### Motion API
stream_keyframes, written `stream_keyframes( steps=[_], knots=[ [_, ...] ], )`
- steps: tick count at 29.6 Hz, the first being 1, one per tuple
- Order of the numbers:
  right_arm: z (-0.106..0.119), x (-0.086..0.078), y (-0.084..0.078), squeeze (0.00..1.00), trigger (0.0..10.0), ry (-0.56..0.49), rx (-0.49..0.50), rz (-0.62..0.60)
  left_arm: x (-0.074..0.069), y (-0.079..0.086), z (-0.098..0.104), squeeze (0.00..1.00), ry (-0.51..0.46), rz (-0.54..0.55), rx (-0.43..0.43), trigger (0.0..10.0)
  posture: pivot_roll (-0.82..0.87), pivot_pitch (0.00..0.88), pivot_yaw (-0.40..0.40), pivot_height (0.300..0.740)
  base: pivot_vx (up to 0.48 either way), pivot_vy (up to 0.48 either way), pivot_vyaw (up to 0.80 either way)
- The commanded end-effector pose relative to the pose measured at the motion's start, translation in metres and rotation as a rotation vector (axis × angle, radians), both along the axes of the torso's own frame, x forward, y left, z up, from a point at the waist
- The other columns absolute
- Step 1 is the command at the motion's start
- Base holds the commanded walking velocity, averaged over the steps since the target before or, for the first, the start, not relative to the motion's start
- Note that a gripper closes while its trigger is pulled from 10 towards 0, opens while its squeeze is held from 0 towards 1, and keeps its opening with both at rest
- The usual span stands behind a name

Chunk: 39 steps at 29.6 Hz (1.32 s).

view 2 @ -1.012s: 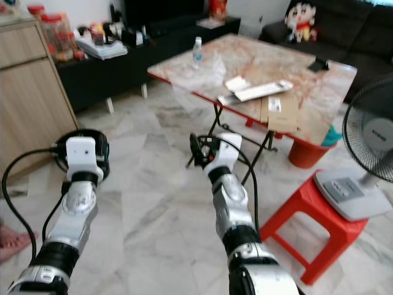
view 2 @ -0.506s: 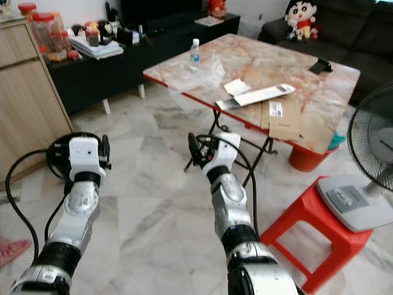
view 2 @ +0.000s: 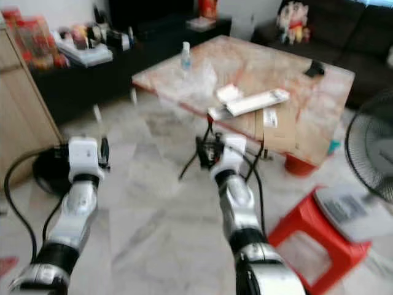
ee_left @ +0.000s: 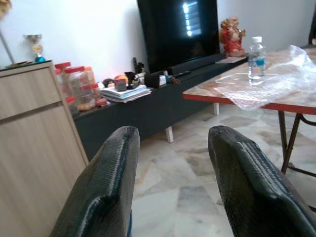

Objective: Picking trash to rubbish bin

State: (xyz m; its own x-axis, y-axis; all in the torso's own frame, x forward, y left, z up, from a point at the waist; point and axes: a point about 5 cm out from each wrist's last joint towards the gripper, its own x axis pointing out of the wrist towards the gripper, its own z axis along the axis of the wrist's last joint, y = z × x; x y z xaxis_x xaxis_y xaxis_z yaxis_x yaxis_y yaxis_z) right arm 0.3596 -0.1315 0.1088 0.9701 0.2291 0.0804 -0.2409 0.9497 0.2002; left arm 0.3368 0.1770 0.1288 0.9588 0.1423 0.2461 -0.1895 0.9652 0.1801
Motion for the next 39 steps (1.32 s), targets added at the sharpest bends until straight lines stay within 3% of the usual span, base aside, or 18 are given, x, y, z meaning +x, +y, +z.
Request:
stream_keyframes(
  steps=[1,8,11,13,22,29,34,39],
  knots=[
    [-0.007,-0.003,-0.022,0.0,10.0,0.024,-0.012,-0.07,0.0,-0.01,-0.003,0.0,0.01,-0.039,-0.007,10.0,-0.06,0.0,-0.066,0.74,0.341,0.0,0.0],
    [-0.038,-0.021,-0.037,0.0,10.0,0.11,-0.096,-0.085,-0.006,-0.01,-0.026,0.0,0.094,-0.049,-0.008,10.0,-0.08,0.0,-0.067,0.74,0.343,0.0,0.0],
    [-0.063,-0.038,-0.048,0.0,10.0,0.208,-0.084,-0.154,-0.015,-0.009,-0.045,0.0,0.159,-0.043,-0.009,10.0,-0.07,0.0,-0.064,0.74,0.342,0.0,0.0],
    [-0.068,-0.042,-0.05,0.0,10.0,0.221,-0.088,-0.167,-0.019,-0.008,-0.05,0.0,0.172,-0.043,-0.008,10.0,-0.07,0.0,-0.061,0.74,0.341,0.0,0.0],
    [-0.052,-0.051,-0.044,0.0,10.0,0.031,-0.133,-0.142,-0.044,0.003,-0.054,0.0,0.137,-0.044,-0.007,10.0,-0.08,0.0,-0.052,0.74,0.326,0.0,0.0],
    [-0.052,-0.08,-0.06,0.0,10.0,-0.006,-0.142,-0.193,-0.077,0.014,-0.055,0.0,0.141,-0.024,0.001,10.0,-0.08,0.007,-0.051,0.74,0.318,0.0,0.0],
    [-0.043,-0.079,-0.058,0.0,10.0,-0.022,-0.12,-0.217,-0.079,0.013,-0.048,0.0,0.135,-0.025,-0.002,10.0,-0.08,0.01,-0.047,0.74,0.317,0.0,0.0],
    [-0.028,-0.066,-0.045,0.0,10.0,-0.056,-0.102,-0.19,-0.069,0.01,-0.036,0.0,0.098,-0.028,-0.007,10.0,-0.07,0.008,-0.047,0.74,0.317,0.0,0.0]
  ],
)
